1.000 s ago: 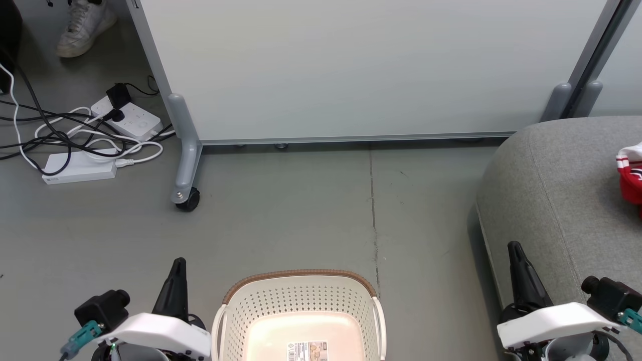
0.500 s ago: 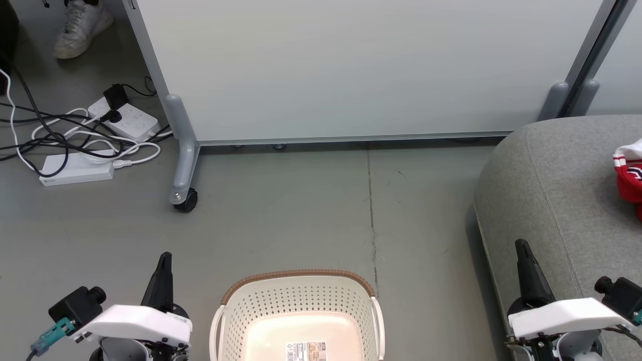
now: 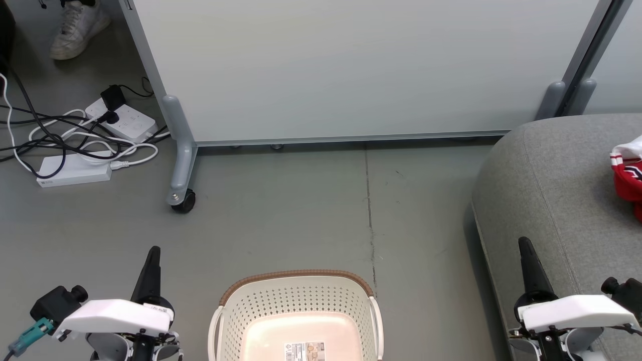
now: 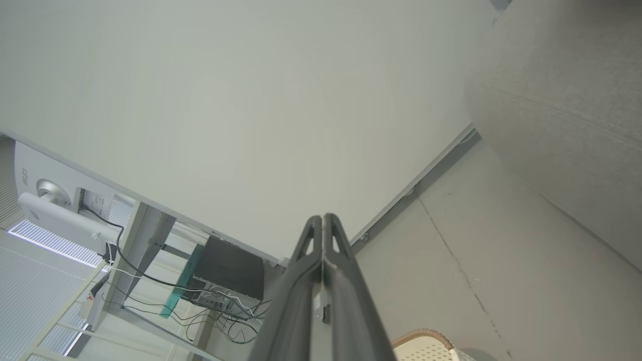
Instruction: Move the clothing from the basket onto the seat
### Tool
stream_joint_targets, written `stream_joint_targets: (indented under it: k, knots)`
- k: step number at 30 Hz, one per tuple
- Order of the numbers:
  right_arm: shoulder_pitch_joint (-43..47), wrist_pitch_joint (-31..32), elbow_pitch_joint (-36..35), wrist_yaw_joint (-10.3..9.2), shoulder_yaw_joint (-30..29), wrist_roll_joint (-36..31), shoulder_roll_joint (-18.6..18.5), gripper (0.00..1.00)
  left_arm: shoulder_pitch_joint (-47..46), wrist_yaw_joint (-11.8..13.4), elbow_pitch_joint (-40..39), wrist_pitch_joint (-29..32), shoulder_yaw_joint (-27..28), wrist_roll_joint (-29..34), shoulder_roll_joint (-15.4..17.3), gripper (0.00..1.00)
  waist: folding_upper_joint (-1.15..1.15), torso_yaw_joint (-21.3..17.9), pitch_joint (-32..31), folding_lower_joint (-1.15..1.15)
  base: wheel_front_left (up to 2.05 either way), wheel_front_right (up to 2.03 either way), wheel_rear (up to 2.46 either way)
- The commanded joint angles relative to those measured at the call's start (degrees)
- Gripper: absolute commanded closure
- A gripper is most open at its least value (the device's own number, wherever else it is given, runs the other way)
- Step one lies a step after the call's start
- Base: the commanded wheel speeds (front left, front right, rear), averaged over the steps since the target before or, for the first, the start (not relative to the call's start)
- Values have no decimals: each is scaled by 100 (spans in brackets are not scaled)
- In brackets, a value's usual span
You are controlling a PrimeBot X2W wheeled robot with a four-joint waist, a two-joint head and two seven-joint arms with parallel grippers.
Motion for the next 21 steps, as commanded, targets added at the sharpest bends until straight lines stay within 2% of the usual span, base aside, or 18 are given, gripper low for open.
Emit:
stream_joint_targets:
  k: [1, 21]
  knots:
    - [-126, 44, -81, 2, -41, 148, -11, 100, -201, -44, -43, 39, 72, -152, 42, 100, 0, -3, 0, 0, 0, 0, 0]
    - [-174, 229, -88, 2, -130, 1205, -1, 100, -331, -189, -3, 446, 417, -1225, 54, 100, 0, -49, -1, 0, 0, 0, 0]
